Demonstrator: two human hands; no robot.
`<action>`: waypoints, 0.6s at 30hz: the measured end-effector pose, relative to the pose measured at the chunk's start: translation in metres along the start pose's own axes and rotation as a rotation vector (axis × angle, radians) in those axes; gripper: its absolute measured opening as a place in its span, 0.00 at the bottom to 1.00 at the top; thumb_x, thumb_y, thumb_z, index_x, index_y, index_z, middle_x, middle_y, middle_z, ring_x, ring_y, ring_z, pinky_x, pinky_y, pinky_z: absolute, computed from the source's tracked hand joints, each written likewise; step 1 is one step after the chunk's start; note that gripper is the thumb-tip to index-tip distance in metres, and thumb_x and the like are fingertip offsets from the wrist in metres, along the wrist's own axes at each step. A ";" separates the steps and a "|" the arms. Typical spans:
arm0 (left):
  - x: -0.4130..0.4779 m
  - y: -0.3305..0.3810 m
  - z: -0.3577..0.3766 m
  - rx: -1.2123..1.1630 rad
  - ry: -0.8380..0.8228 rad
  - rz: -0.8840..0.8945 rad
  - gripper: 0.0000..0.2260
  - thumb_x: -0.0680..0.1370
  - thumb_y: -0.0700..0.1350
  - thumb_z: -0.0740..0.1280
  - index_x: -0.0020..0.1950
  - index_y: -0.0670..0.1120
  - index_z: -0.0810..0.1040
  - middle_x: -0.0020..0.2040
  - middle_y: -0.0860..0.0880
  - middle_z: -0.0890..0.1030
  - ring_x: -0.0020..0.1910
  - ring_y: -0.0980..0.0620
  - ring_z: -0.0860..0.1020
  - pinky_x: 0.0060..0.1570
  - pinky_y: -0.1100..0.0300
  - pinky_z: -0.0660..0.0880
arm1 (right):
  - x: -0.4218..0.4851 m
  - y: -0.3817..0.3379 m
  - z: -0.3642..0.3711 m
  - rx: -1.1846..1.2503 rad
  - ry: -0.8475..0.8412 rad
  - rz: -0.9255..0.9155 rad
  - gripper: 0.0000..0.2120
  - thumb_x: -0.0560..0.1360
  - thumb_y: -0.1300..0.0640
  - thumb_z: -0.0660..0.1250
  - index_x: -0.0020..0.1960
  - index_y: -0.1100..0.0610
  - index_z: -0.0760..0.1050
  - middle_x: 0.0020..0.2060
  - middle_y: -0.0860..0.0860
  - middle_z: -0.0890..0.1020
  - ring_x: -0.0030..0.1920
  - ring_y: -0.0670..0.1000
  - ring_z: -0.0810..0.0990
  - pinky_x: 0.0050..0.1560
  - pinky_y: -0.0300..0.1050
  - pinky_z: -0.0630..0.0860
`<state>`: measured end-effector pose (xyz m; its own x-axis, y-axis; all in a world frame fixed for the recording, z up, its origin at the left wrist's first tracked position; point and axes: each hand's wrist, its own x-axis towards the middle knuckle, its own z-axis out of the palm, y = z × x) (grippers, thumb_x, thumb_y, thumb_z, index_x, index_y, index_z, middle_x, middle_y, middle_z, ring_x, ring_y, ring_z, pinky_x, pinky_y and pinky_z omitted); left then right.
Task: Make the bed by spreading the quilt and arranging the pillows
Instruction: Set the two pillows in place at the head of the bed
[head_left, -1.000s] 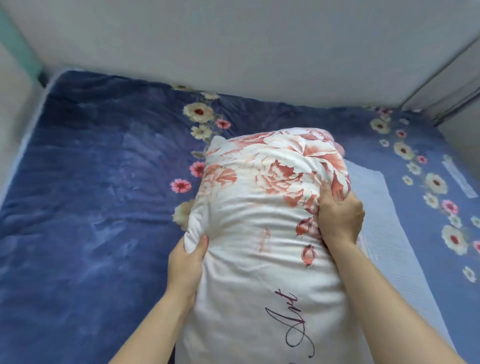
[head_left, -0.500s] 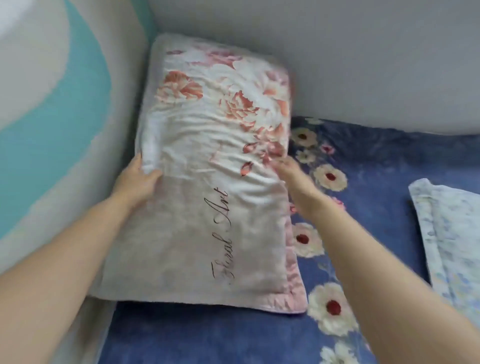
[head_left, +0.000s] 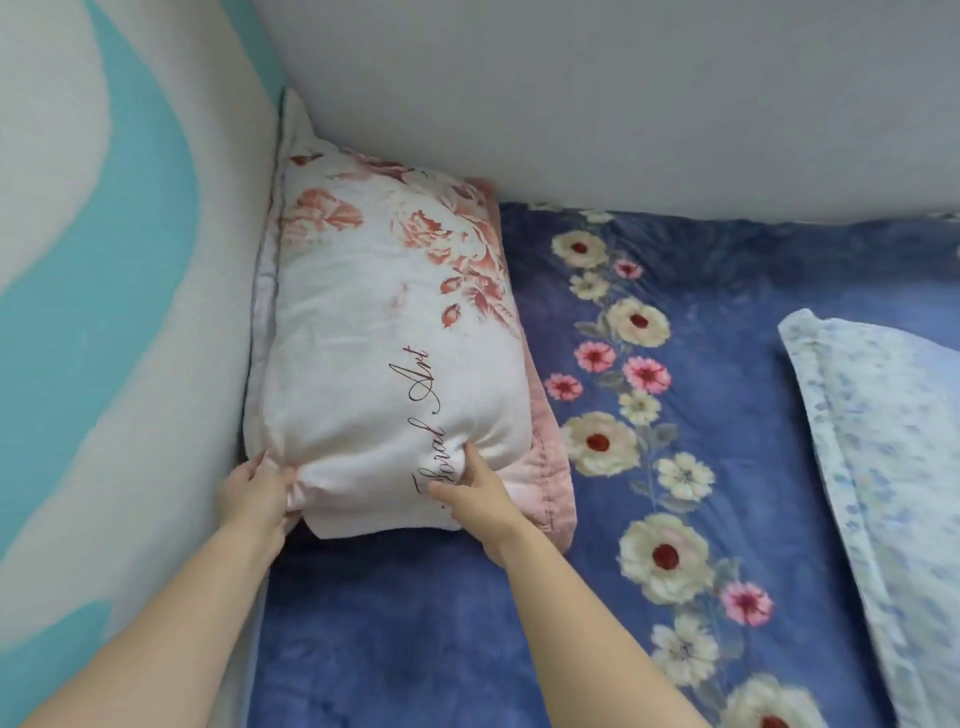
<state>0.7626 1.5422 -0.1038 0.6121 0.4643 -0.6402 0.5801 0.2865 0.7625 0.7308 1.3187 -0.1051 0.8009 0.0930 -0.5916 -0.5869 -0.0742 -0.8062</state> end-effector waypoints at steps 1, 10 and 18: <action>0.001 0.002 -0.008 0.055 0.105 0.074 0.14 0.78 0.37 0.63 0.63 0.44 0.77 0.50 0.44 0.81 0.42 0.47 0.78 0.41 0.55 0.79 | -0.004 -0.003 -0.002 -0.030 -0.038 0.006 0.28 0.75 0.63 0.66 0.72 0.49 0.65 0.56 0.46 0.80 0.55 0.45 0.77 0.46 0.31 0.72; -0.063 -0.033 0.052 0.882 0.102 0.229 0.27 0.72 0.44 0.63 0.71 0.45 0.64 0.72 0.33 0.60 0.72 0.35 0.58 0.70 0.45 0.62 | -0.064 0.002 -0.085 -0.257 0.165 0.030 0.29 0.76 0.58 0.64 0.75 0.53 0.62 0.73 0.49 0.68 0.68 0.50 0.70 0.64 0.49 0.73; -0.252 -0.146 0.194 0.985 -0.487 0.411 0.18 0.78 0.43 0.60 0.68 0.46 0.71 0.73 0.42 0.64 0.72 0.42 0.59 0.69 0.52 0.59 | -0.176 0.060 -0.269 -0.559 0.646 -0.005 0.19 0.77 0.57 0.63 0.67 0.57 0.72 0.65 0.53 0.76 0.64 0.54 0.75 0.63 0.46 0.70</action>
<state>0.6276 1.2203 -0.0720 0.8675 -0.0605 -0.4937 0.3253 -0.6819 0.6551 0.5867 1.0311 -0.0479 0.8134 -0.4774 -0.3323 -0.5745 -0.5698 -0.5876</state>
